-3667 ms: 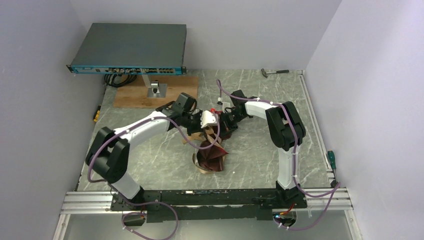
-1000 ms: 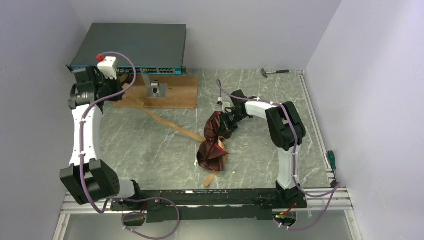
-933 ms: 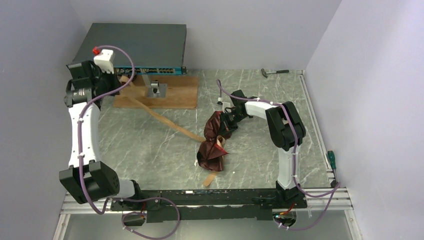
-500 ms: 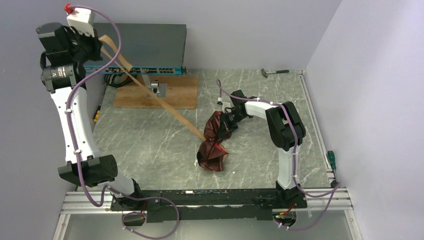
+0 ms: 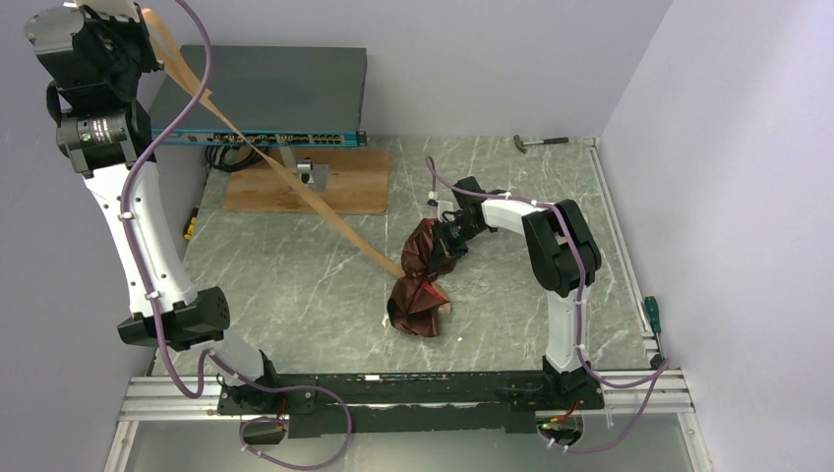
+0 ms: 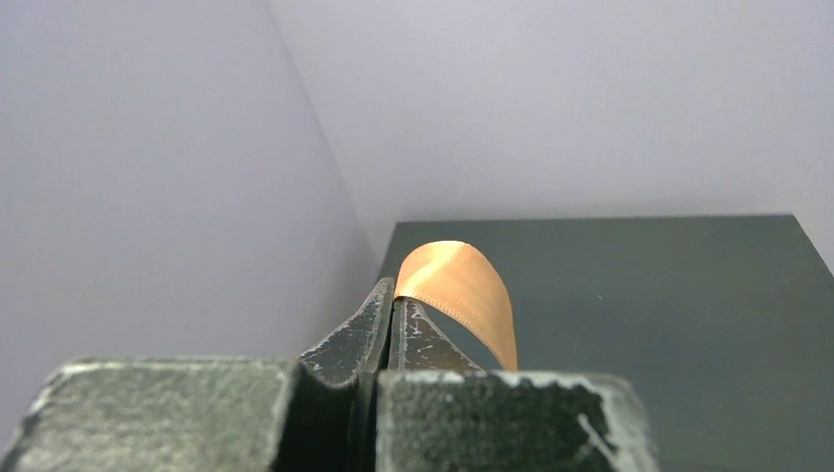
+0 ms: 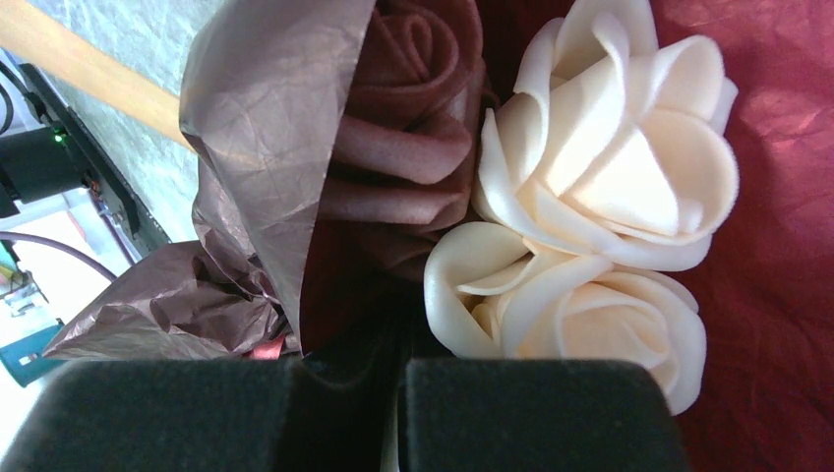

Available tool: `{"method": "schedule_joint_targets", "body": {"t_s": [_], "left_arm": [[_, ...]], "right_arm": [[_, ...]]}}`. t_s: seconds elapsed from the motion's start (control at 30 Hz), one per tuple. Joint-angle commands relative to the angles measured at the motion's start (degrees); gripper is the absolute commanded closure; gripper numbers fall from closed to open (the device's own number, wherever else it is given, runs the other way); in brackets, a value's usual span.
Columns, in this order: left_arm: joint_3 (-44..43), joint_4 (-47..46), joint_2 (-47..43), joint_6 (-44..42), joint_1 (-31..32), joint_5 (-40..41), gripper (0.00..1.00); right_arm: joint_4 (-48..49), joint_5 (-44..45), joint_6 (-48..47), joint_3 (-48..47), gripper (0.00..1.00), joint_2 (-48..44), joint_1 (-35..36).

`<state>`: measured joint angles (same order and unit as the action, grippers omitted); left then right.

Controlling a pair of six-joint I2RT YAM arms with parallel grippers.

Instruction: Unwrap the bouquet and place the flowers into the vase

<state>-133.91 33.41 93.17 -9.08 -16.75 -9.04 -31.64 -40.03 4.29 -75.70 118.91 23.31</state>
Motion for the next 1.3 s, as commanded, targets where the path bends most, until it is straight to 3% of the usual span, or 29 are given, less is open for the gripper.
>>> {"method": "schedule_joint_targets", "body": {"t_s": [0.0,0.23,0.37,0.47,0.57,0.63,0.73,0.87,0.97,1.03,1.1,1.13,1.2,1.23,1.27], "left_arm": [[-4.0,-6.2,0.0,1.3,-0.3,7.2,1.00],[-11.3,-9.4,2.2,-2.8,-0.3,11.4,1.00],[-8.4,-11.1,0.6,-4.0,-0.3,9.1,1.00],[-6.8,-9.4,-0.2,-4.4,-0.3,4.4,1.00],[-4.0,-4.2,-1.7,-5.9,-0.3,-6.2,1.00],[6.6,-1.2,-6.5,-8.4,-0.2,-15.5,1.00],[25.3,0.4,-15.8,-10.8,-0.2,-23.2,0.95],[41.3,8.8,-23.3,-10.2,-0.2,-24.5,0.98],[49.6,20.1,-26.2,-14.9,-0.1,-29.8,0.97],[56.9,22.0,-28.2,-17.3,-0.1,-29.7,0.94],[63.2,22.0,-28.7,-19.5,0.1,-26.0,0.87],[65.1,22.8,-28.2,-22.1,0.3,-25.1,0.74],[67.4,25.6,-26.3,-28.9,2.8,-25.0,0.31],[67.9,26.9,-25.1,-31.6,5.3,-24.6,0.19],[68.9,26.9,-24.4,-32.7,8.1,-23.7,0.15]], "right_arm": [[1.0,19.0,-4.7,3.4,1.00,5.4,0.0],[0.9,18.9,-4.8,3.3,1.00,5.5,0.0],[0.9,19.0,-4.8,3.4,1.00,5.5,0.0],[0.9,19.1,-4.8,3.4,1.00,5.4,0.1],[1.0,19.0,-4.9,3.6,1.00,5.2,0.2],[1.0,19.1,-4.8,3.6,1.00,5.3,0.2],[1.1,19.2,-4.8,3.8,1.00,5.1,0.2],[1.1,19.1,-4.9,3.7,1.00,5.1,0.2],[1.1,19.1,-4.9,3.7,1.00,5.2,0.2],[1.1,19.0,-4.8,3.7,1.00,5.3,0.2],[1.0,18.8,-4.8,3.7,1.00,5.3,0.2],[0.9,18.7,-4.9,3.6,1.00,5.4,0.2],[0.8,18.7,-5.0,3.5,1.00,5.5,0.3],[0.9,18.7,-5.1,3.5,1.00,5.4,0.3],[0.9,18.7,-5.1,3.5,1.00,5.4,0.3]]}}
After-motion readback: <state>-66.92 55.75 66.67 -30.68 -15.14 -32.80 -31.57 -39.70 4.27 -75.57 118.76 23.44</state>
